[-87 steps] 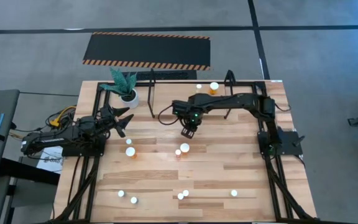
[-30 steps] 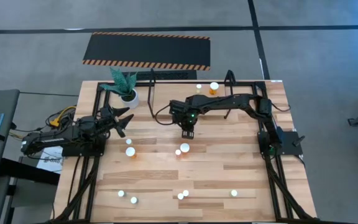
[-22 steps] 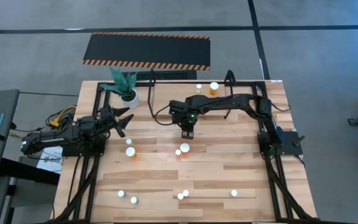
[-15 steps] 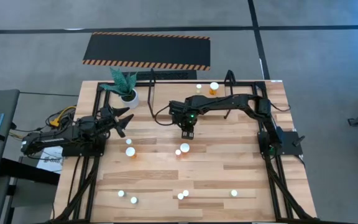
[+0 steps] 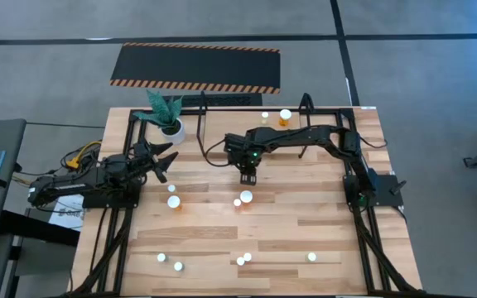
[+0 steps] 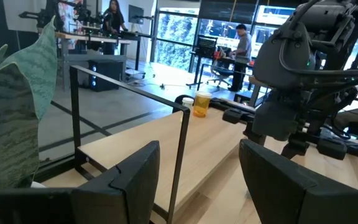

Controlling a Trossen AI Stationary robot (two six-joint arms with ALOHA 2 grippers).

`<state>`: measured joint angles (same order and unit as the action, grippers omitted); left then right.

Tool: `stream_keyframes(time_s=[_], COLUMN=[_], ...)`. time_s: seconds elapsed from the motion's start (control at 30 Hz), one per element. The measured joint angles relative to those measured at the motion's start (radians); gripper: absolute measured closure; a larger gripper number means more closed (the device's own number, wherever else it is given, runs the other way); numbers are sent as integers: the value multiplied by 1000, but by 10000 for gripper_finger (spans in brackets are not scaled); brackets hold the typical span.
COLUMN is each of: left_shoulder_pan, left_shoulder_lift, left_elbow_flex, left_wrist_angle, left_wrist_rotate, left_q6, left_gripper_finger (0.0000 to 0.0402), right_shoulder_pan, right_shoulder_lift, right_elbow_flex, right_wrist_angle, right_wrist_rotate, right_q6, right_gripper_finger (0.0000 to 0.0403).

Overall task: Pick and place medicine bottles onto shelf by color
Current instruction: Move the blue pill bottle to the top of the table, then put the pill bottle on the shelf

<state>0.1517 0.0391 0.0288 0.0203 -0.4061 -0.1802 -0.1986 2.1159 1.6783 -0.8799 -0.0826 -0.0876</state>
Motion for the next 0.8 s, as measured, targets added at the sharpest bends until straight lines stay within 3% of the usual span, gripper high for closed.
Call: stream_keyframes(time_s=[0.33, 0.63, 0.8], left_shoulder_pan=[0, 0, 0], left_shoulder_lift=[0, 0, 0], left_elbow_flex=[0, 0, 0], left_wrist_angle=[0, 0, 0], left_wrist_rotate=[0, 0, 0], left_q6=[0, 0, 0], left_gripper_finger=[193, 193, 193], right_shoulder_pan=[0, 0, 0], right_shoulder_lift=[0, 0, -5], right_elbow_flex=[0, 0, 0], right_wrist_angle=[36, 51, 25], right_wrist_rotate=[0, 2, 3], right_q6=[-2, 13, 64], right_gripper_finger=[244, 184, 175])
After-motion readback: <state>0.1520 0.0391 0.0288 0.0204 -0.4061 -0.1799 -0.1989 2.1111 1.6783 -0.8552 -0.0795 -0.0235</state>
